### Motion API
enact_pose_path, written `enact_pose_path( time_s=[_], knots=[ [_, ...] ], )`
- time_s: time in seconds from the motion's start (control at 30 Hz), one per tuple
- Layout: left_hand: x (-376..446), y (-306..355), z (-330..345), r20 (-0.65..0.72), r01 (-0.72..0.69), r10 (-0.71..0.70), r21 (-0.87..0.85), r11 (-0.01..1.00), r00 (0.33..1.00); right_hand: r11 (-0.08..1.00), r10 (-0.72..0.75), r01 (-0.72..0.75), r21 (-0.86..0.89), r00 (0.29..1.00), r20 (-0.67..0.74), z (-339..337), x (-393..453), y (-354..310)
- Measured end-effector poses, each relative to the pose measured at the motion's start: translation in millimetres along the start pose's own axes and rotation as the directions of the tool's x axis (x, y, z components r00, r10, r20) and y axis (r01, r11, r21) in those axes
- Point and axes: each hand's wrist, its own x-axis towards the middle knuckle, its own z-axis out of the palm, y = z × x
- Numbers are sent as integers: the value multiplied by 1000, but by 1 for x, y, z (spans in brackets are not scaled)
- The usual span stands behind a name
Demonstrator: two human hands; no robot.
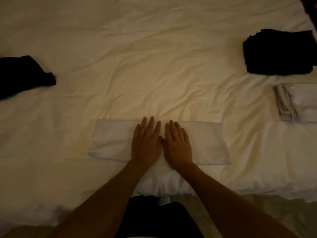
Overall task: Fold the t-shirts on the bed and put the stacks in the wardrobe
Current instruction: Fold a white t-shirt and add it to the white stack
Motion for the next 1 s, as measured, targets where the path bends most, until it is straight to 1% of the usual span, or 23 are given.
enact_pose_path(
  time_s=[0.1, 0.2, 0.27, 0.33, 0.4, 0.47, 0.5, 0.53, 0.57, 0.6, 0.63, 0.7, 0.77, 0.8, 0.87, 0.9, 0.93, 0.97, 1.0],
  knots=[
    [-3, -42, 11, -6, 54, -54, 34, 998, 999, 993, 107, -107, -58, 994, 3, 2, 5, 40],
    [-4, -84, 5, -88, 201, -196, 59, 978, 977, 973, 186, -186, -135, 982, -12, -7, 2, 90],
    [-10, -107, -3, -97, 305, -302, 25, 952, 948, 957, 261, -261, -130, 965, -16, -17, -2, 115],
    [-19, -123, -12, -83, 360, -363, -50, 932, 928, 930, 363, -364, -54, 931, -21, -26, -9, 126],
    [-29, -129, -17, -54, 458, -468, -136, 879, 882, 882, 464, -464, 86, 886, 20, -30, -21, 128],
    [-36, -128, -17, -53, 580, -608, -242, 778, 792, 780, 567, -579, 238, 815, 121, -31, -26, 130],
    [-37, -125, -18, -40, 624, -667, -315, 715, 744, 733, 592, -613, 296, 789, 165, -31, -26, 132],
    [-38, -121, -19, -15, 653, -709, -376, 658, 705, 698, 596, -624, 351, 778, 198, -31, -24, 134],
    [-39, -119, -20, 17, 672, -729, -403, 621, 684, 662, 596, -630, 406, 771, 223, -32, -21, 136],
    [-40, -117, -21, 39, 679, -727, -395, 619, 685, 614, 607, -639, 464, 758, 239, -34, -18, 136],
    [-43, -116, -21, 47, 674, -710, -366, 642, 702, 566, 623, -646, 512, 742, 247, -37, -17, 135],
    [-54, -114, -20, 30, 631, -656, -307, 712, 754, 507, 649, -653, 563, 719, 249, -37, -18, 133],
    [-65, -111, -18, -19, 555, -580, -268, 788, 814, 470, 680, -671, 573, 689, 250, -37, -20, 132],
    [-68, -111, -17, -22, 552, -576, -258, 793, 817, 446, 696, -685, 576, 670, 258, -38, -21, 131],
    [-68, -112, -16, -1, 616, -638, -261, 743, 770, 417, 700, -705, 574, 652, 292, -39, -25, 130],
    [-66, -113, -17, -16, 642, -669, -263, 720, 743, 416, 681, -704, 575, 661, 317, -41, -28, 129],
    [-64, -114, -16, -77, 640, -674, -252, 726, 735, 414, 653, -696, 587, 676, 341, -41, -33, 128],
    [-62, -111, -15, -154, 613, -651, -231, 755, 744, 409, 623, -679, 609, 696, 357, -40, -38, 127],
    [-60, -103, -16, -215, 553, -590, -211, 806, 778, 400, 603, -665, 630, 709, 366, -41, -43, 127]
  ],
)
